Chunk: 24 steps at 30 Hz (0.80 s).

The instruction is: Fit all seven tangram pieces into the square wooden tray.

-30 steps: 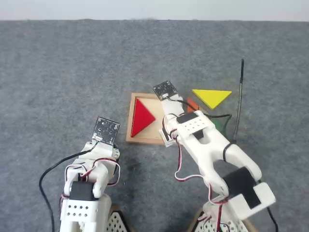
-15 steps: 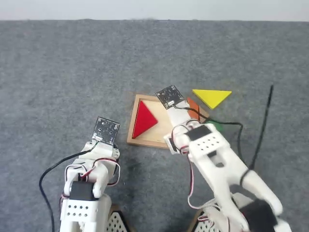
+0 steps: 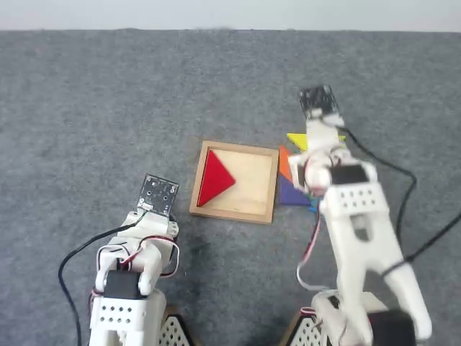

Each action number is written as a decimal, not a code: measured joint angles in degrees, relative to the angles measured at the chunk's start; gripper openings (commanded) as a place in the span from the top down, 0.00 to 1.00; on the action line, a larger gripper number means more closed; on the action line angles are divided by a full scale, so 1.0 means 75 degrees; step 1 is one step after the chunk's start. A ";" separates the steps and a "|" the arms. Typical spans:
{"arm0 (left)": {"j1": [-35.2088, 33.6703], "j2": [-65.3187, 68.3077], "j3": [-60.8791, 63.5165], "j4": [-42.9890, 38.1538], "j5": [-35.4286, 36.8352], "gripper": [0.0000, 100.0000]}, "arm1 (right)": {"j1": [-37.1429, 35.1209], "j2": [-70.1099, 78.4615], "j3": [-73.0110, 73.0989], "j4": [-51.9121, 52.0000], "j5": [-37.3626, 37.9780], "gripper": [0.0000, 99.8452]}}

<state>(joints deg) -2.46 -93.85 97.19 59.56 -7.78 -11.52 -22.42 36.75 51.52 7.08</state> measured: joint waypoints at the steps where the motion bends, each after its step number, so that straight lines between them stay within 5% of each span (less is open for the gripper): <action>1: 0.0000 0.0000 0.0000 0.0000 0.0000 0.99 | 0.0000 0.0387 -0.0492 0.0211 0.0000 0.85; 5: 0.0000 0.0000 0.0000 0.0000 0.0000 0.99 | 0.0082 0.2180 -0.2544 0.1348 0.1067 0.81; 14: 0.0000 0.0000 0.0000 0.0000 0.0000 0.99 | 0.0047 0.5193 -0.5568 0.3681 0.6236 0.73; 24: 0.0000 0.0000 0.0000 0.0000 0.0000 0.99 | 0.0985 0.6693 -0.7256 0.4337 0.8498 0.60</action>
<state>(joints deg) -2.46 -93.85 97.19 59.56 -7.78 -4.13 27.78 -17.67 84.04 70.81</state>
